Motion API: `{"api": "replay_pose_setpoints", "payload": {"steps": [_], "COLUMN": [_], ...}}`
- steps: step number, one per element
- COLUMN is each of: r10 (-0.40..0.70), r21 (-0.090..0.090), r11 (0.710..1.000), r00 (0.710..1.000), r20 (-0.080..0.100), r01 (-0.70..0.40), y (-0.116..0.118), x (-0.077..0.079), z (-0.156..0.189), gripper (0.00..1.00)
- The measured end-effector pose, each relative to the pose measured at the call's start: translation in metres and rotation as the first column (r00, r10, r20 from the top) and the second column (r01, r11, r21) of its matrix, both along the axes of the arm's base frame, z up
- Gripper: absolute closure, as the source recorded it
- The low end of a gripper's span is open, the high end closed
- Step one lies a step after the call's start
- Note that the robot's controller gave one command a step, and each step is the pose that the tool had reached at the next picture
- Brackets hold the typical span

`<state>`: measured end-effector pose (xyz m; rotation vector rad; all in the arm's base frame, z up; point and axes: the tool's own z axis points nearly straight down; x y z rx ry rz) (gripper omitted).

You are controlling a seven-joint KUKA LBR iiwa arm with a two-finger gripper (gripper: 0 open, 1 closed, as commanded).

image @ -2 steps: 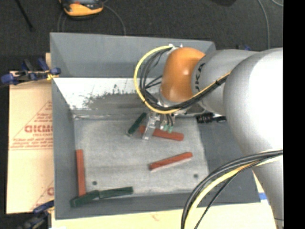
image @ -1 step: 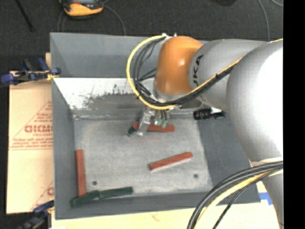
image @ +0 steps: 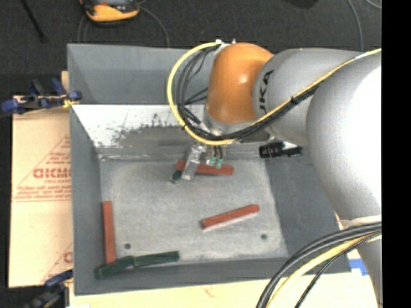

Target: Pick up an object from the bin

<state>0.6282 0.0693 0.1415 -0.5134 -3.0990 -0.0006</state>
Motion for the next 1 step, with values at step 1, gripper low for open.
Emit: {"api": "replay_pose_setpoints", "payload": {"steps": [1], "r10": [0.222], "r21": [-0.002], "r11": [0.975], "r00": [0.975], "r20": [0.001], "r01": [-0.222], "y": [0.0083], "x": [-0.0230], "z": [0.0357], "gripper": [1.00]}}
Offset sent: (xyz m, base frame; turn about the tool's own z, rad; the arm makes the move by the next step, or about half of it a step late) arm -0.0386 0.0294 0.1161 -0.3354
